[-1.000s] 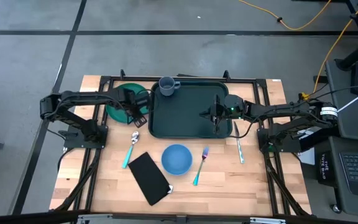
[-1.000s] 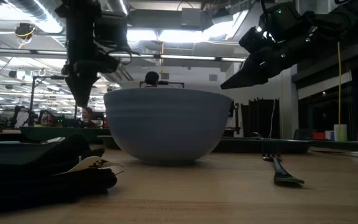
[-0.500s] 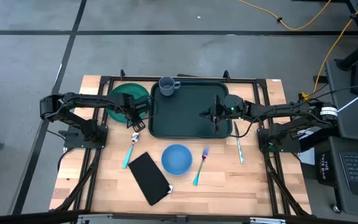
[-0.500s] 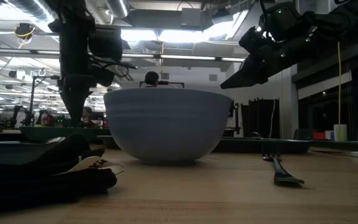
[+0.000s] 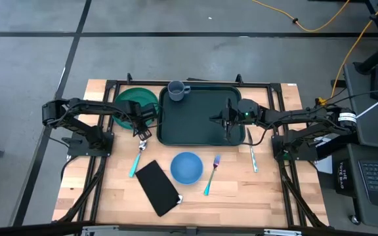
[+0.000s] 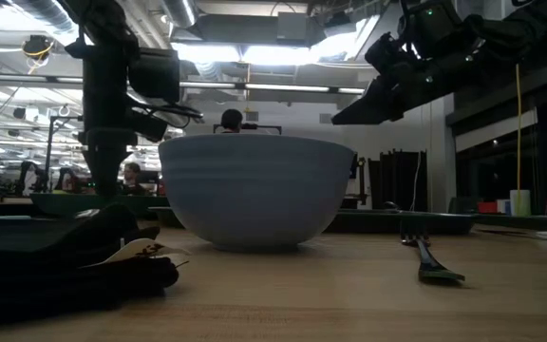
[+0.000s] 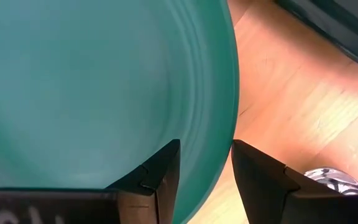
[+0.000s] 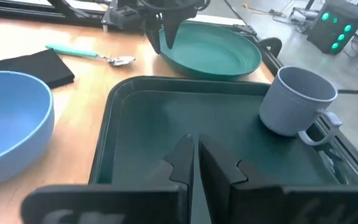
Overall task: Set up tray
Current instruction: Put the green plate under the gray mug on the dark green tray
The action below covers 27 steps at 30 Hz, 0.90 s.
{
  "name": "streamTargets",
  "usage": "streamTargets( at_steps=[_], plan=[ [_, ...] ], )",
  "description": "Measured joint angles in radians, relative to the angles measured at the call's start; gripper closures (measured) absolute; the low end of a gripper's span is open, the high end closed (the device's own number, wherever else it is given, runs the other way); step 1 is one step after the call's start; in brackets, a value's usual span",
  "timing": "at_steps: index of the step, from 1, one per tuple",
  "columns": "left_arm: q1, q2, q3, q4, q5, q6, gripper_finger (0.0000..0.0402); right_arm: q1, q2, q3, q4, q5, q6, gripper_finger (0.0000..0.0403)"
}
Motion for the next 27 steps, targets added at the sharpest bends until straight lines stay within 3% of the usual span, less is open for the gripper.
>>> streamTargets(
  at_steps=[11,27],
  plan=[
    [0.000,0.003,0.000,0.005,-0.034,0.017,0.0272,0.000,0.000,0.000,0.003,0.000,-0.016,0.0373],
    [-0.019,0.119,0.000,0.007,-0.020,0.046,0.0275,0.000,0.000,0.000,0.003,0.000,-0.016,0.0373]
  ],
)
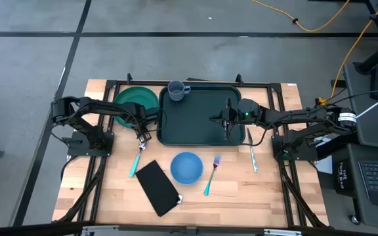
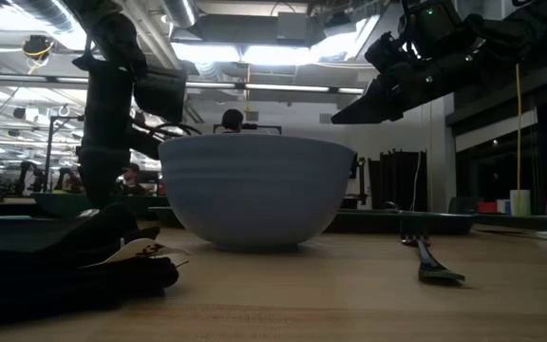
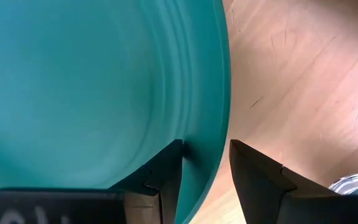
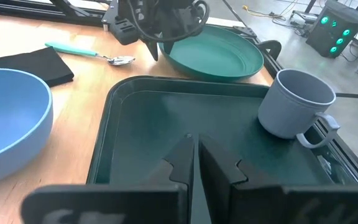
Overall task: Set up tray
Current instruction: Put the green plate under the gray mug on the dark green tray
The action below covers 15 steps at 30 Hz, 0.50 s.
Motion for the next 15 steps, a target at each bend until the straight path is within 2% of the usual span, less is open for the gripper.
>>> streamTargets(
  at_steps=[6,15],
  plan=[
    [0.000,0.001,0.000,0.000,0.000,0.007,0.0282,0.000,0.000,0.000,0.000,0.000,0.000,0.0373],
    [0.000,0.001,0.000,-0.001,-0.001,0.032,0.0328,0.000,0.000,0.000,0.000,0.000,0.000,0.0373]
  ],
)
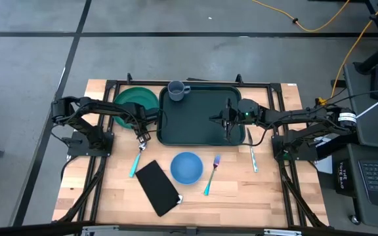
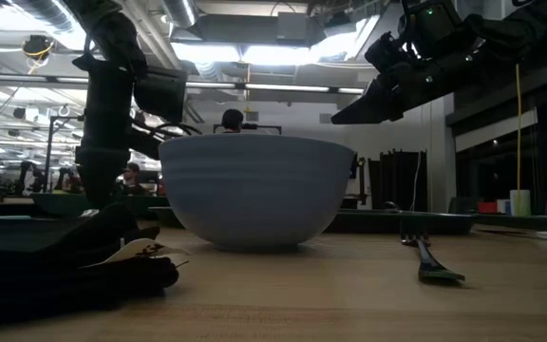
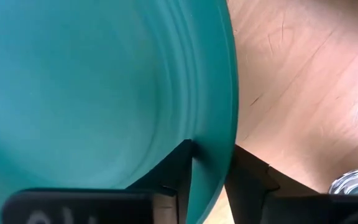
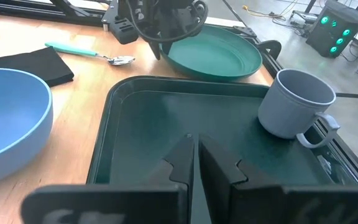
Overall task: Set up tray
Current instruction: Put the green plate under the gray mug on the dark green tray
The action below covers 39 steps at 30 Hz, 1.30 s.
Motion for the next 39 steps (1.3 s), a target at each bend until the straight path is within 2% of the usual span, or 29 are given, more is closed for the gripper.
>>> streamTargets(
  at_steps=[11,17,23,32,39],
  plan=[
    [-0.001,-0.007,0.003,-0.003,-0.014,0.044,0.0394,0.000,0.000,0.000,0.000,0.000,0.000,0.0373],
    [-0.001,-0.047,0.013,-0.020,-0.016,0.054,0.0396,0.000,0.000,0.000,0.000,0.000,0.000,0.0373],
    [-0.024,-0.110,0.048,-0.109,-0.058,0.053,0.0399,0.000,0.000,0.000,0.000,0.002,0.000,0.0373],
    [-0.076,-0.268,0.102,-0.194,-0.129,0.014,0.0399,0.000,0.000,0.000,0.003,0.002,0.000,0.0373],
    [-0.126,-0.375,0.147,-0.194,-0.165,0.013,0.0399,0.000,0.000,0.000,0.029,0.002,0.000,0.0373]
  ],
)
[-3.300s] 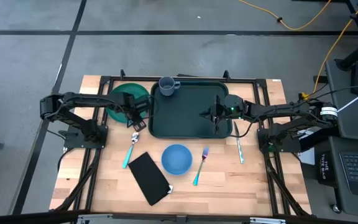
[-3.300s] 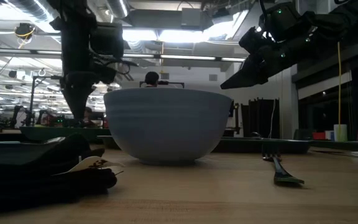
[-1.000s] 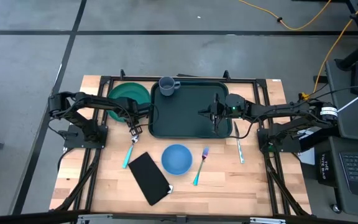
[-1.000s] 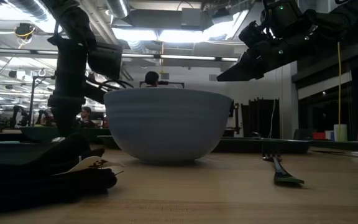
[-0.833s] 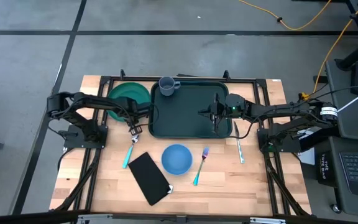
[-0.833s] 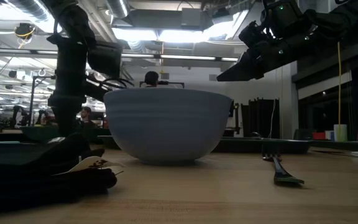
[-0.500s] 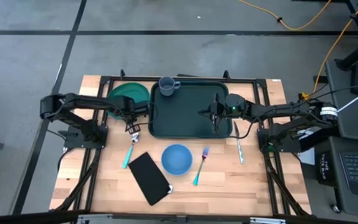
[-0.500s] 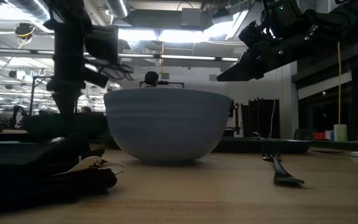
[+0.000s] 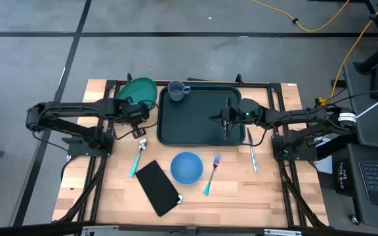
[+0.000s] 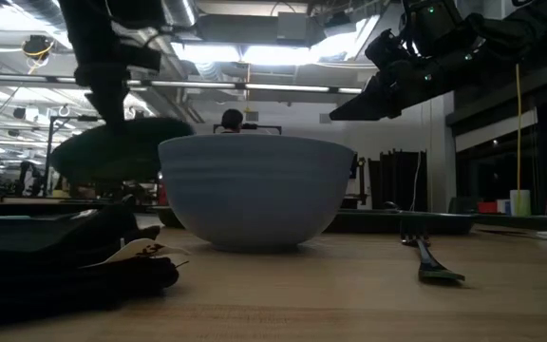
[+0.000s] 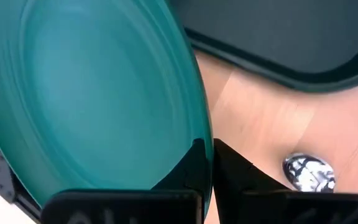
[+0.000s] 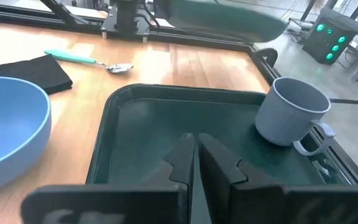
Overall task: Set up tray
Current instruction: Put the green plate under the gray mug on the dark green tray
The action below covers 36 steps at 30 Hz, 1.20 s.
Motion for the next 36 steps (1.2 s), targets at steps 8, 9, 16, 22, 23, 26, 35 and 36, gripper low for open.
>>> streamTargets(
  at_steps=[8,9,16,22,23,26,35,36],
  plan=[
    [-0.081,-0.063,0.040,-0.001,-0.098,-0.007,0.0399,0.000,0.000,0.000,0.002,0.000,0.000,0.0373],
    [-0.092,-0.064,0.043,0.000,-0.102,-0.008,0.0399,0.000,0.000,0.000,0.003,0.000,0.000,0.0373],
    [-0.176,-0.050,0.043,0.049,-0.126,0.012,0.0400,0.000,-0.002,0.000,0.031,-0.001,0.057,0.0379],
    [-0.231,0.016,0.058,0.081,-0.112,0.028,0.0400,0.012,-0.022,0.000,0.022,-0.002,0.072,0.0396],
    [-0.236,0.037,0.068,0.078,-0.102,0.030,0.0400,0.018,-0.032,0.000,0.020,-0.002,0.081,0.0394],
    [-0.251,0.108,0.119,0.076,-0.085,0.067,0.0400,0.039,-0.069,0.000,0.004,-0.002,0.105,0.0391],
    [-0.304,0.302,0.268,0.078,-0.017,0.176,0.0399,0.104,-0.136,0.002,-0.100,0.045,0.110,0.0392],
    [-0.316,0.315,0.278,0.076,-0.001,0.172,0.0399,0.110,-0.136,0.002,-0.109,0.056,0.109,0.0392]
  ],
)
